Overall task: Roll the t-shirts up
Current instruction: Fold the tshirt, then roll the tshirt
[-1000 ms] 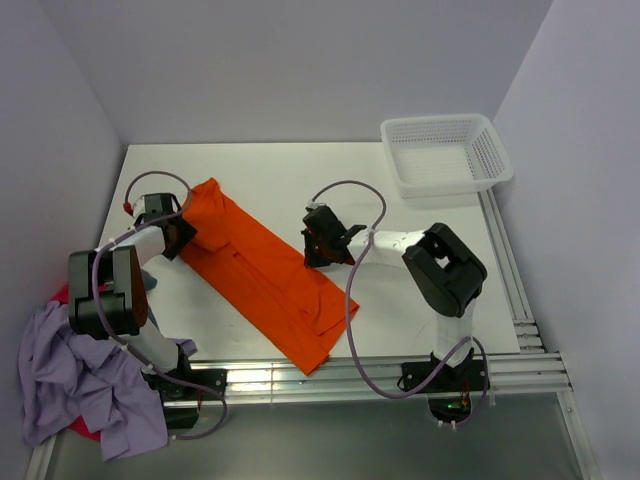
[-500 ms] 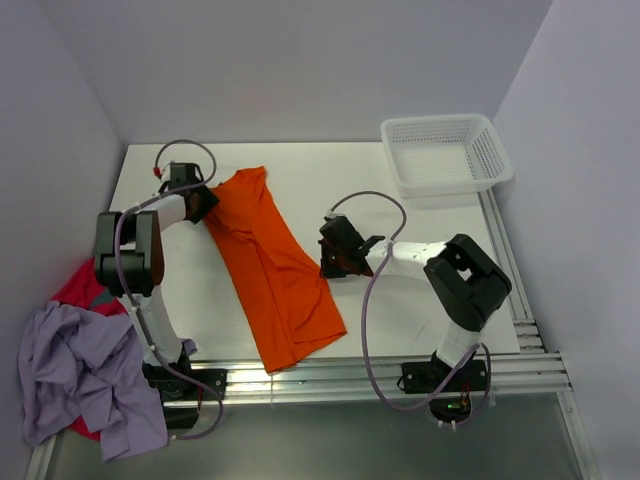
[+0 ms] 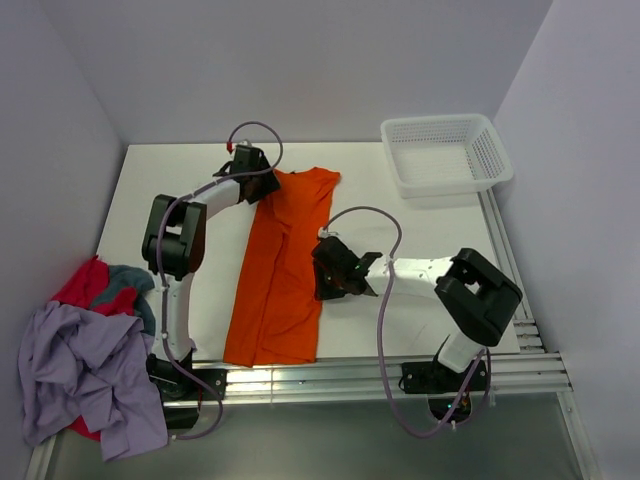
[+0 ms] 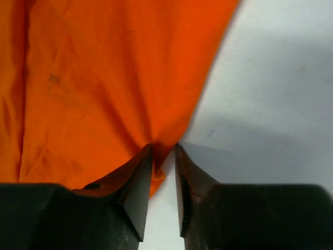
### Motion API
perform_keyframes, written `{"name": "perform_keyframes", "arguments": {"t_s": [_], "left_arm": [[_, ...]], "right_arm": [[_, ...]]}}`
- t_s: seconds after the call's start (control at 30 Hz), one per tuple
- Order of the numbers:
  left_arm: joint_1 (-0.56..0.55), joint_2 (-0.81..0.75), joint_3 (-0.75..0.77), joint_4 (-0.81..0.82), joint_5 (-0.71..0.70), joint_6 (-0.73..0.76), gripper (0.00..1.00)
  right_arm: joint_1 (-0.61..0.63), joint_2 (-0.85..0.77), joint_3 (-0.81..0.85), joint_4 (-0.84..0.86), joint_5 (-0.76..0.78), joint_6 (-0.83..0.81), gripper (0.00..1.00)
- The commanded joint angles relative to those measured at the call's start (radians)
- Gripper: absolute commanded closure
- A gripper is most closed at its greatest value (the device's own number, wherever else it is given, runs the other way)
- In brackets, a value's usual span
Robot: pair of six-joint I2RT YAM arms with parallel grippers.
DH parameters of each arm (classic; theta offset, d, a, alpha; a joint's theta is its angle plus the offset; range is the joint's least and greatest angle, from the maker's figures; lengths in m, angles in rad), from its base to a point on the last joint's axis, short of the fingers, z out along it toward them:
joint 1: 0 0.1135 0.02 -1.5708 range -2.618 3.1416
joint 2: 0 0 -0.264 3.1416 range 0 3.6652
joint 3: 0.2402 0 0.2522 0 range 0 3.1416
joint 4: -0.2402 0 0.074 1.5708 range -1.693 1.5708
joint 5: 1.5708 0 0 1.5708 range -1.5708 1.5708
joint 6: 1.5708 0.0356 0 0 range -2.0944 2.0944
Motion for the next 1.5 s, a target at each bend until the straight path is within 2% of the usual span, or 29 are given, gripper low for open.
{"name": "perform_keyframes", "arguments": {"t_s": [0.0,0.27,0.37,0.43,0.6,0.97,1.0,1.03,1.2,1.37,1.47], "left_arm": [[0.015,-0.044,-0.027,-0.095,-0.007,0.027,0.32],[0.066,-0.294,-0.221,-0.095,-0.056,0.067,0.23],[0.075,-0.351,-0.284,-0.065,-0.040,0.069,0.22],[0.076,-0.365,-0.316,-0.039,-0.023,0.070,0.22],[0.078,-0.344,-0.348,-0.008,0.029,0.083,0.22],[0.078,-0.248,-0.362,0.066,0.099,0.083,0.26],[0.078,-0.232,-0.357,0.069,0.099,0.080,0.26],[0.078,-0.221,-0.353,0.072,0.097,0.078,0.26],[0.078,-0.150,-0.270,0.040,0.108,0.070,0.25],[0.084,-0.118,-0.219,0.032,0.105,0.052,0.24],[0.095,-0.149,-0.248,0.040,0.097,0.049,0.23]], "right_arm": [[-0.059,-0.051,0.054,-0.072,0.034,-0.034,0.67],[-0.240,0.060,0.258,-0.088,-0.058,-0.057,0.64],[-0.321,0.148,0.353,-0.068,-0.112,-0.031,0.63],[-0.352,0.238,0.461,-0.100,-0.092,-0.025,0.63],[-0.367,0.418,0.635,-0.126,-0.053,0.011,0.62],[-0.401,0.639,0.878,-0.229,0.003,0.052,0.64],[-0.405,0.654,0.907,-0.233,0.002,0.052,0.65],[-0.409,0.669,0.924,-0.246,-0.007,0.055,0.71],[-0.447,0.754,1.072,-0.305,-0.015,0.072,0.80],[-0.491,0.837,1.209,-0.342,-0.134,0.069,0.80],[-0.504,0.828,1.232,-0.341,-0.170,0.038,0.70]]}}
